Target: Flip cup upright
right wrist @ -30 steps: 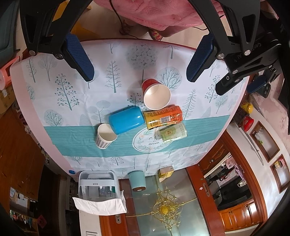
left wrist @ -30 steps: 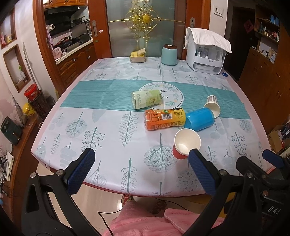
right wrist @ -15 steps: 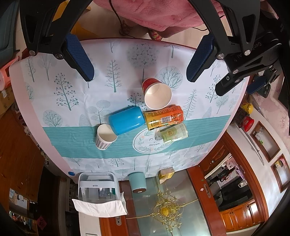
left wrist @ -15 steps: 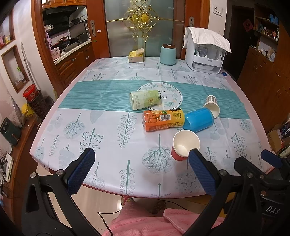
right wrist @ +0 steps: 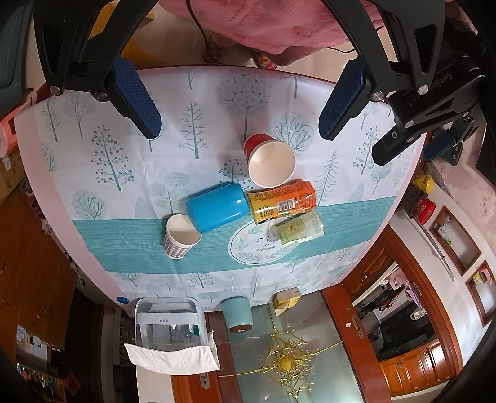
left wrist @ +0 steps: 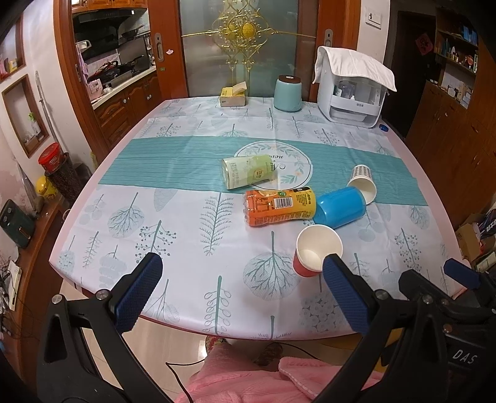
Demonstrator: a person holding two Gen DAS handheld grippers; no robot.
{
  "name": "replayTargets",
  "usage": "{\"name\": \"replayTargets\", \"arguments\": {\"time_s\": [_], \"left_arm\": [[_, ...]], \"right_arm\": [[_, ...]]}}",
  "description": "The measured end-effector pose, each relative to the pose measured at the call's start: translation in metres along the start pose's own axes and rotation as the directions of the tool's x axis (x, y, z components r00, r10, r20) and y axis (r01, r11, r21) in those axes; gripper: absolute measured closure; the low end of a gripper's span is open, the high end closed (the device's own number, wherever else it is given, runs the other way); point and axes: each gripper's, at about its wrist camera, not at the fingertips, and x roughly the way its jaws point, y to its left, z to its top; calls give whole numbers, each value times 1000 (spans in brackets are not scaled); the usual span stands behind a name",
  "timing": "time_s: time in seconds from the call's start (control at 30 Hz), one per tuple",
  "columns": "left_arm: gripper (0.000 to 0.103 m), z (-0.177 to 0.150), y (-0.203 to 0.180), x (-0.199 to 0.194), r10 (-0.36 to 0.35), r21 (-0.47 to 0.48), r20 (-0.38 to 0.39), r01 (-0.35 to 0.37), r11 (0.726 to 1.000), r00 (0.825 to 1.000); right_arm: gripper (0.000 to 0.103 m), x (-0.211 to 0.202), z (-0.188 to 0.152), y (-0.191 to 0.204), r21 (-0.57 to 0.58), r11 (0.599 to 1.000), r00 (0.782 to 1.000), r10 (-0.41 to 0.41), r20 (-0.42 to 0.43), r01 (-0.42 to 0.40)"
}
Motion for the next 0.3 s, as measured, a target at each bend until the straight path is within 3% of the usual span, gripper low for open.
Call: {"name": "replayTargets", "arguments": {"time_s": [0.3], "left_arm": [[0,3,2,7,1,-3,0,-1,1000,1000]], "right_arm": [[0,12,1,-1,22,1000,1000,-6,-24,7]]}}
